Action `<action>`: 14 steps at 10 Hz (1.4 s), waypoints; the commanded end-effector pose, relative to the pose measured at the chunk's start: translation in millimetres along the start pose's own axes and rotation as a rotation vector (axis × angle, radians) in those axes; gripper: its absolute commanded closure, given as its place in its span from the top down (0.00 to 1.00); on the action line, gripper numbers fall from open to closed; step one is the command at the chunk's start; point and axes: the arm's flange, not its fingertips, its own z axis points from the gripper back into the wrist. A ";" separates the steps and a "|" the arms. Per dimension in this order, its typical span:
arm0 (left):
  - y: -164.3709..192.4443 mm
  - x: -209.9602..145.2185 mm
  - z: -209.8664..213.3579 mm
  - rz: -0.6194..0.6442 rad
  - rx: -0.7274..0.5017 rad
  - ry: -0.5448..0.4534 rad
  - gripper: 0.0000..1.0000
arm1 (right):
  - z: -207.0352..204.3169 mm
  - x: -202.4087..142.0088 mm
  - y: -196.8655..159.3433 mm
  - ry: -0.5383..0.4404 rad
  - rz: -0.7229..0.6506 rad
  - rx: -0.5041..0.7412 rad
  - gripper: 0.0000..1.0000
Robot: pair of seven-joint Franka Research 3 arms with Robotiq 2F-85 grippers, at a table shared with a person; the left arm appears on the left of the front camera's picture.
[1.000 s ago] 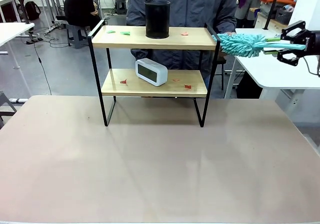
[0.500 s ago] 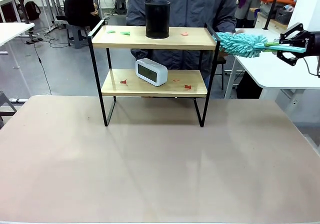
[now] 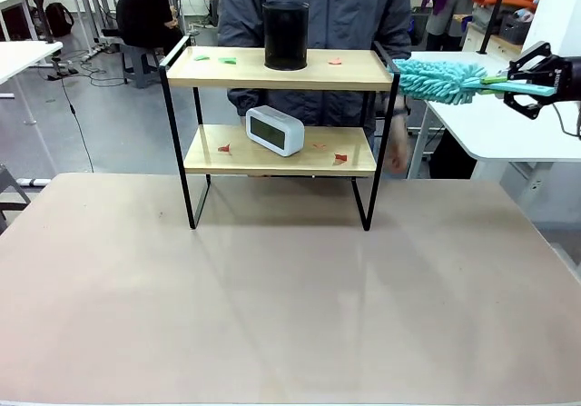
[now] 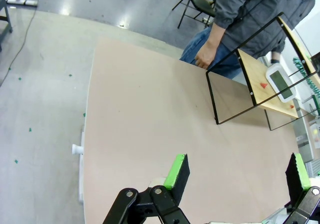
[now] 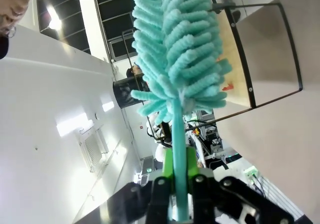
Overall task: Clean the shelf.
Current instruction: Pick up the Duster from the human.
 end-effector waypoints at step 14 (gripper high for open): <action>1.6 1.5 -2.3 -0.021 -0.012 -0.014 1.00 | 158.1 -252.6 -86.2 0.177 0.153 0.009 0.03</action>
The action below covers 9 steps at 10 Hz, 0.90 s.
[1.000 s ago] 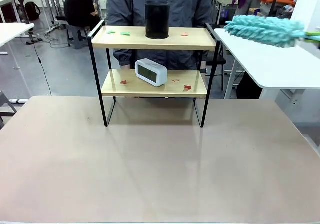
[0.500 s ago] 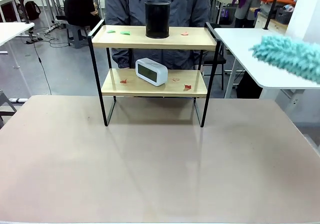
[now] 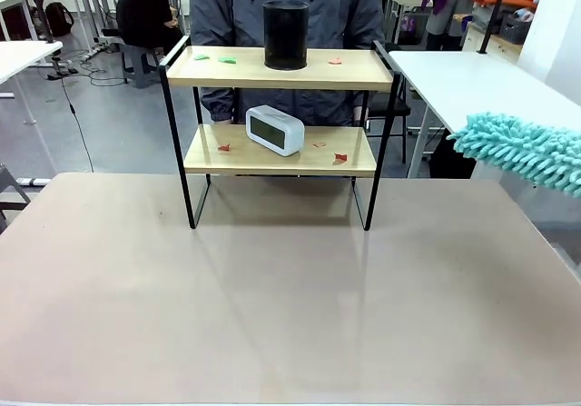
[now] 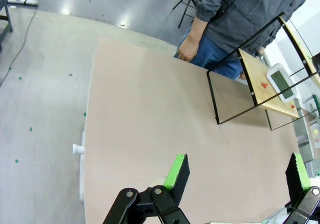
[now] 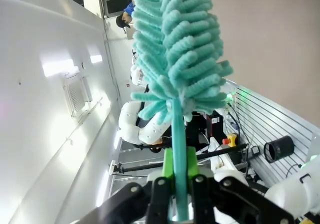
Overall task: Clean the shelf.
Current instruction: Pick up the Duster from the human, then clean the specific tier of the Shelf with the Duster once objects are removed.
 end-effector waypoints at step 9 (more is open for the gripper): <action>0.6 0.0 -1.9 -0.023 -0.015 -0.017 1.00 | -0.6 -2.1 11.3 -0.005 0.025 0.017 0.03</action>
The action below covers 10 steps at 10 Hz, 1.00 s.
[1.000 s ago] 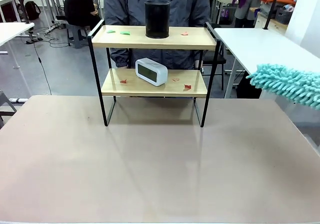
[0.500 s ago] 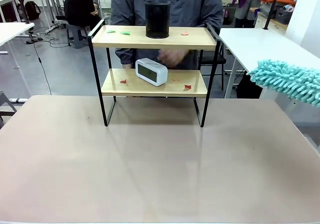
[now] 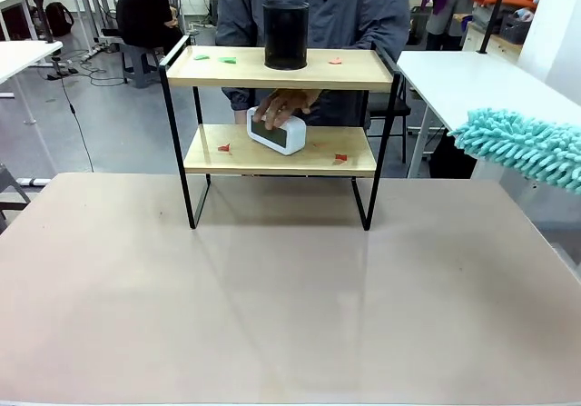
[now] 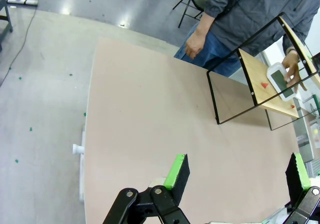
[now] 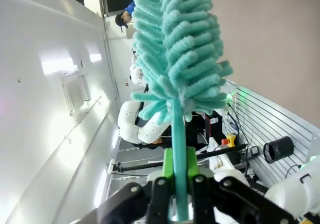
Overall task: Clean the shelf.
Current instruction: Clean the specific tier of the Shelf with the Duster once objects are removed.
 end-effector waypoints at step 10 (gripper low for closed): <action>0.6 0.1 -1.9 -0.022 -0.015 -0.017 1.00 | -0.5 0.2 6.8 -0.005 0.012 0.021 0.03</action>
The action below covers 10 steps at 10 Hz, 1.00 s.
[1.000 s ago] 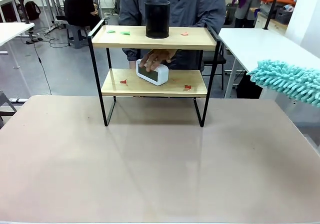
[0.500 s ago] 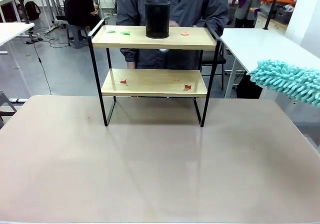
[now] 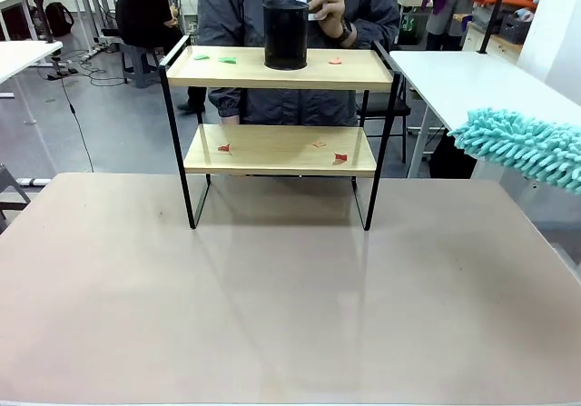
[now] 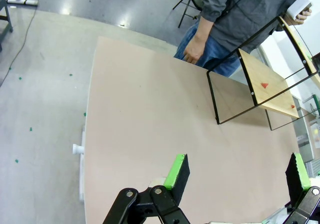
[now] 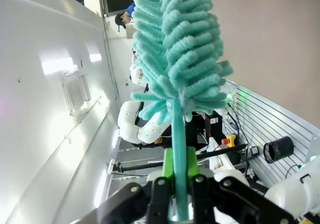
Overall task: Clean the shelf.
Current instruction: Clean the specific tier of the Shelf with the Duster once objects are removed.
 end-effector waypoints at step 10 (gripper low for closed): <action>0.6 0.1 -1.9 -0.022 -0.015 -0.017 1.00 | -106.1 -72.2 50.4 -0.030 0.142 -0.296 0.12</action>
